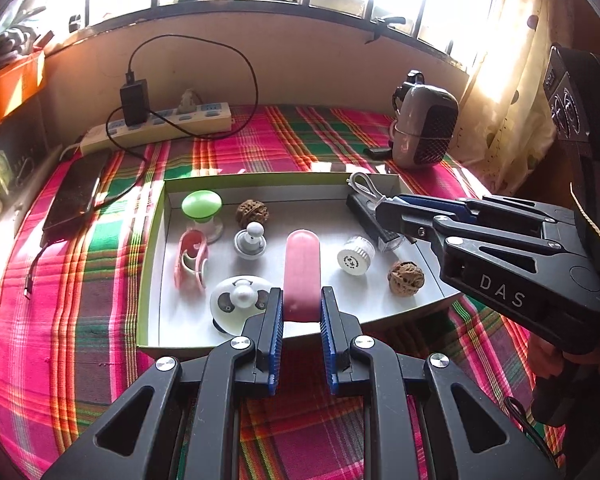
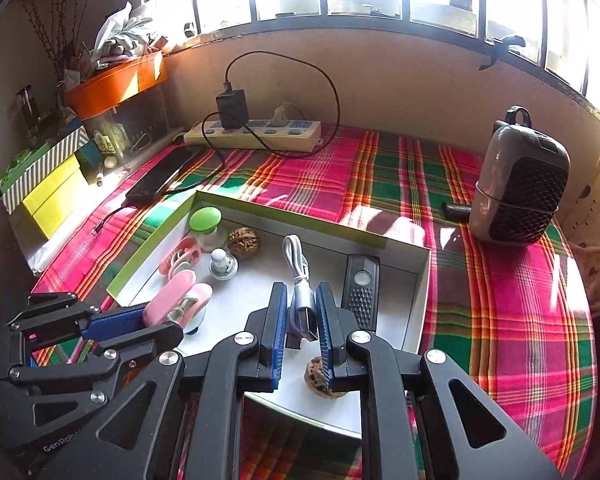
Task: Organize objects
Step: 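Carry the pink block and white cable over the box with both grippers, then lower the pink block into the box with the left gripper while the right gripper releases the cable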
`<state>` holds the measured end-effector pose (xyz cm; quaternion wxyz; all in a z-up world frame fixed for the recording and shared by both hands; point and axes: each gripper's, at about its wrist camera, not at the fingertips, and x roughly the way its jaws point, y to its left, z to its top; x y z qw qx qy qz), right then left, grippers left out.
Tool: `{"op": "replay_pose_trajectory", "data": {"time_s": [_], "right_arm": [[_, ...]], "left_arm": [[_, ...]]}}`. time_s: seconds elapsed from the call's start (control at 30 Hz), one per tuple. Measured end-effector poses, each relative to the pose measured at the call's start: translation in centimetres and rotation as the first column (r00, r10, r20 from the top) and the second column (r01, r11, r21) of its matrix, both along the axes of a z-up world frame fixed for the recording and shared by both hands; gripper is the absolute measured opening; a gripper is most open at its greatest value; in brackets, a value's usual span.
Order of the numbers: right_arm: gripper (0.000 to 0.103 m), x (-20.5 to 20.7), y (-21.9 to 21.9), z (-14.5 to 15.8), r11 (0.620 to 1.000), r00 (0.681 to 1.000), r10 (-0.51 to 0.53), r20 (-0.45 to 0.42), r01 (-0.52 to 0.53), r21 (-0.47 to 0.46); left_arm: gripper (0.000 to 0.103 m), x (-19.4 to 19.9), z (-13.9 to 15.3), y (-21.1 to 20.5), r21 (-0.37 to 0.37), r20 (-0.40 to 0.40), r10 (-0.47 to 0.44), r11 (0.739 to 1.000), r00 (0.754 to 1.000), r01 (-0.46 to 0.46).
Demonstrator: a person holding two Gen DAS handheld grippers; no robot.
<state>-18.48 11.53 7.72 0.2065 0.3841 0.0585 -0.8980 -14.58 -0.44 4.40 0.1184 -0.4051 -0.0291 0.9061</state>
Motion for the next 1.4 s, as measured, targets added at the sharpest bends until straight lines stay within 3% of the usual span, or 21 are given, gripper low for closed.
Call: {"op": "replay_pose_trajectory", "data": {"time_s": [0.63,1.4], "right_arm": [[0.016,-6.0,-1.3,-2.8,1.0,0.992,0.023,0.125,-0.025,0.016],[0.016,-7.1,-1.9,-4.8,0.998,0.984,0.039,0.172,-0.045,0.032]], "left_arm": [[0.016,-3.4,-1.9,1.4,-0.012,0.041,-0.031,0.999,0.999,0.032],[0.016,-4.5,-3.2,2.1,-0.024,0.078,-0.038,0.999,0.996,0.04]]}}
